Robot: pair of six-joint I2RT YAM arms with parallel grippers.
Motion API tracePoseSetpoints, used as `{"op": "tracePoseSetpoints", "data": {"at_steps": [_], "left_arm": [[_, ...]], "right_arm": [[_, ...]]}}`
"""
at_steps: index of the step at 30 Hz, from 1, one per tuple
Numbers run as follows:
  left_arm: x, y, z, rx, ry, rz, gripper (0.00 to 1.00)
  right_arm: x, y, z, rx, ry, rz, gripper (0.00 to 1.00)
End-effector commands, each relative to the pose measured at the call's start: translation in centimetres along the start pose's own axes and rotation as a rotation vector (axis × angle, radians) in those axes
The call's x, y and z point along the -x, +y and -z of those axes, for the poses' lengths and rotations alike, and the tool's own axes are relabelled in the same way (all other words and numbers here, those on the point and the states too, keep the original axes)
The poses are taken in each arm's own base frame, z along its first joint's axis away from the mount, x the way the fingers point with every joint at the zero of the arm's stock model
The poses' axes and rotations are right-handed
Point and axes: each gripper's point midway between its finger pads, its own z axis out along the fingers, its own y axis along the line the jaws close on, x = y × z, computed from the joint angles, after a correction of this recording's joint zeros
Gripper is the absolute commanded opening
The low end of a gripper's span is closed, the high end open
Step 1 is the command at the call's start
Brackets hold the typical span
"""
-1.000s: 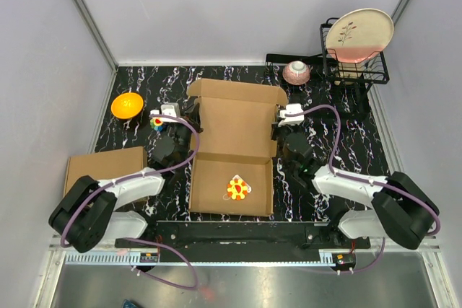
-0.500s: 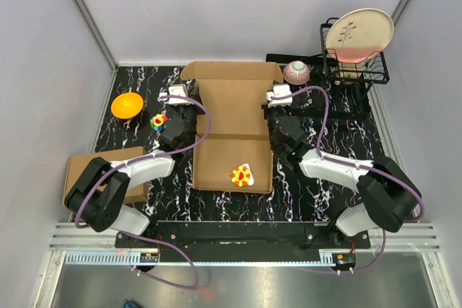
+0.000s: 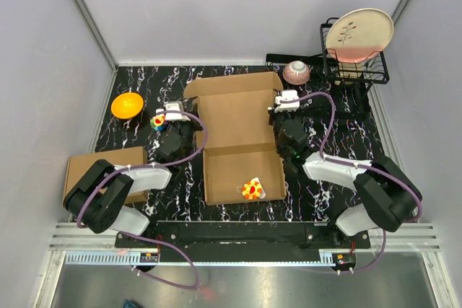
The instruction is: Fold the paper box
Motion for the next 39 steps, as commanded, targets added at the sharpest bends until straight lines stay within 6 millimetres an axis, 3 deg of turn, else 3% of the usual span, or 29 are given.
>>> {"op": "tracePoseSetpoints", "data": {"at_steps": [1,13,20,23,25,33,36,39], "left_arm": [[4.3,-1.1,0.8,-0.072,-0.185,0.128,0.0],[3.9,-3.2,4.3,-0.144,-0.216,0.143,0.0],[6.6,-3.8,5.2,-0.158,-0.279,0.135,0.0],[8.1,-4.3,4.7,-0.16,-0.321,0.109,0.0],[9.2,-4.7,4.1,-0.162,-0.351,0.093,0.0],[11.9,-4.7,1.3,-0.128,-0.416,0.109,0.04],[12.5,-5.0,0.2,-0.118,-0.413,0.082,0.08],[11.8,-4.8,-1.2,-0.103,-0.39,0.06,0.1]], "right_arm": [[0.3,-0.5,0.5,-0.016,-0.061,-0.112,0.0],[-2.2,-1.3,4.4,0.032,-0.048,-0.221,0.0],[-1.8,-1.8,6.2,0.061,-0.066,-0.249,0.0],[-0.8,-1.8,6.0,0.072,-0.125,-0.212,0.0],[1.1,-1.8,5.7,0.068,-0.201,-0.23,0.0],[5.9,0.1,2.9,0.078,-0.262,-0.202,0.0],[7.0,0.2,1.6,0.073,-0.25,-0.176,0.0],[7.1,-0.4,-0.1,0.059,-0.229,-0.174,0.0]]}}
